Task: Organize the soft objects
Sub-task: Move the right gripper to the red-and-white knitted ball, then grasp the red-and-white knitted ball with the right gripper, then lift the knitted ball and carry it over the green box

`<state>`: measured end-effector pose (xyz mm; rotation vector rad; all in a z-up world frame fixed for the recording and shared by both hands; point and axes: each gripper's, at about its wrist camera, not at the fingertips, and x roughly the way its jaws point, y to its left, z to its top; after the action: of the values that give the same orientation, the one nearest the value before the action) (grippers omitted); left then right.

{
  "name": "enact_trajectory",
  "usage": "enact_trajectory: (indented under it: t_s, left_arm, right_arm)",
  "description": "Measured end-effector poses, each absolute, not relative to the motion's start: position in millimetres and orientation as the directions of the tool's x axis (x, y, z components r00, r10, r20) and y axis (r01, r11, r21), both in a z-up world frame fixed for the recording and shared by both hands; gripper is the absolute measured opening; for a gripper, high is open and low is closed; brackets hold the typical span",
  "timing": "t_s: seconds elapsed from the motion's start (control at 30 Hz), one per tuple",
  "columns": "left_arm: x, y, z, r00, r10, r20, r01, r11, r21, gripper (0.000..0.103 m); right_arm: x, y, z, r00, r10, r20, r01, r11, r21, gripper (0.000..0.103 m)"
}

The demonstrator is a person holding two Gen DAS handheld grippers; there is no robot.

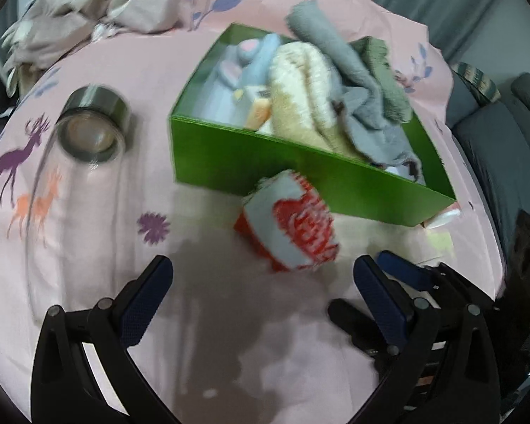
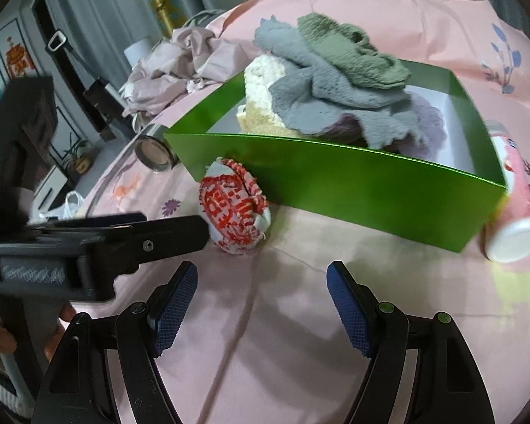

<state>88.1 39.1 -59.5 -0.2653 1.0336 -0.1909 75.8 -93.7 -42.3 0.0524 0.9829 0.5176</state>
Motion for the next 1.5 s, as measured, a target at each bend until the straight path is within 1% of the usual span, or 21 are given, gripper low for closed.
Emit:
enact_trajectory:
  t_s: [0.07, 0.23, 0.3, 0.4, 0.47, 0.5, 0.57, 0.6, 0.63, 0.73, 1.07, 1.3, 1.5]
  left_arm:
    - [92, 35, -58, 0.505, -0.301, -0.809, 0.061, 0.947, -0.315, 0.102]
    - [106, 27, -60, 0.515, -0.304, -0.802, 0.097, 0.950, -0.298, 0.100]
    - [111, 26, -62, 0.509, -0.313, -0.802, 0.104, 0.947, -0.303, 0.093]
    - [116, 22, -68, 0.495, -0.319, -0.808, 0.112, 0.946, -0.305, 0.078]
    - [119, 21, -74, 0.482, -0.324, -0.814, 0.109, 0.944, -0.311, 0.064]
    - [120, 22, -76, 0.478, -0.326, -0.816, 0.106, 0.943, -0.315, 0.062]
    - [122, 23, -78, 0.475, -0.334, -0.814, 0.102, 0.940, -0.327, 0.058]
    - [122, 24, -78, 0.477, -0.335, -0.813, 0.100, 0.939, -0.328, 0.057]
    - [121, 26, -78, 0.480, -0.340, -0.809, 0.099, 0.937, -0.335, 0.054]
    - [115, 28, -73, 0.490, -0.350, -0.798, 0.109, 0.933, -0.343, 0.054]
    - [79, 15, -40, 0.541, -0.365, -0.758, 0.156, 0.929, -0.336, 0.054]
    - [53, -1, -25, 0.550, -0.374, -0.747, 0.187, 0.927, -0.326, 0.054]
    - [43, -22, -10, 0.567, -0.366, -0.737, 0.225, 0.930, -0.289, 0.054]
  right_arm:
    - [81, -87, -45, 0.443, 0.445, -0.778, -0.412, 0.872, 0.264, 0.076]
    - [90, -81, -47, 0.457, 0.460, -0.762, -0.424, 0.865, 0.268, 0.076]
    - [94, -81, -48, 0.455, 0.469, -0.757, -0.426, 0.861, 0.277, 0.076]
    - [99, -80, -50, 0.448, 0.479, -0.755, -0.435, 0.854, 0.284, 0.074]
    - [103, -76, -53, 0.432, 0.492, -0.755, -0.454, 0.843, 0.289, 0.066]
    - [104, -74, -54, 0.427, 0.498, -0.755, -0.463, 0.837, 0.290, 0.063]
    - [103, -67, -56, 0.401, 0.518, -0.756, -0.501, 0.815, 0.292, 0.044]
    - [102, -63, -57, 0.400, 0.516, -0.757, -0.511, 0.812, 0.283, 0.043]
    - [101, -61, -57, 0.403, 0.511, -0.759, -0.516, 0.812, 0.273, 0.040]
    - [99, -63, -55, 0.404, 0.530, -0.746, -0.521, 0.803, 0.289, 0.036]
    - [66, -78, -24, 0.470, 0.541, -0.698, -0.516, 0.810, 0.280, 0.036]
    - [36, -95, -7, 0.491, 0.545, -0.679, -0.519, 0.810, 0.275, 0.036]
    - [23, -112, 4, 0.522, 0.547, -0.655, -0.502, 0.817, 0.283, 0.036]
